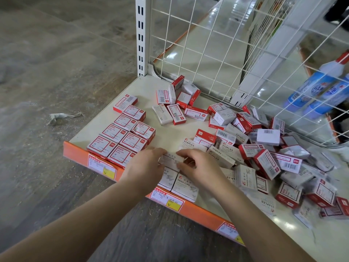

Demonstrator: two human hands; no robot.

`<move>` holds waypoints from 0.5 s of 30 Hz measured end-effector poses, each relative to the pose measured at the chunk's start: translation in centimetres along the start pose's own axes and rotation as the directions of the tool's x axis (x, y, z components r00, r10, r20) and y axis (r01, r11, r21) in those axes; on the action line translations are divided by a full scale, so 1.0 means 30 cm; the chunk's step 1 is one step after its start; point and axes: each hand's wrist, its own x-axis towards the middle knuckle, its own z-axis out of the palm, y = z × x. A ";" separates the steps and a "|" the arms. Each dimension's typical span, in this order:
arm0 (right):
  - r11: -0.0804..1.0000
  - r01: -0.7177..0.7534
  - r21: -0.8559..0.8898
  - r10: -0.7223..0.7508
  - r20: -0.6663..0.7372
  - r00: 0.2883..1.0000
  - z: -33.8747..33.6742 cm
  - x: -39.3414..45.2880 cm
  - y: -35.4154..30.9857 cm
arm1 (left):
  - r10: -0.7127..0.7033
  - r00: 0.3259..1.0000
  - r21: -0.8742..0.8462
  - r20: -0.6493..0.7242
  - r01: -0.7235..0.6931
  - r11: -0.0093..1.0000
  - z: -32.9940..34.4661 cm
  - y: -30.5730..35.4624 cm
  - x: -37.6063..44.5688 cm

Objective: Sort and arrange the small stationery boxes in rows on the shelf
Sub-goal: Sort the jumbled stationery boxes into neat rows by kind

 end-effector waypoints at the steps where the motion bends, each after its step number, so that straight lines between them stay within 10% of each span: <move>1: 1.000 -0.001 0.005 0.001 -0.003 1.000 0.000 -0.001 0.001 | 0.001 1.000 0.004 0.003 -0.001 1.000 0.000 0.000 0.000; 15: 0.998 -0.019 0.067 0.020 -0.026 0.999 0.006 -0.011 -0.017 | -0.034 0.999 -0.016 0.000 0.034 0.999 0.006 0.001 0.003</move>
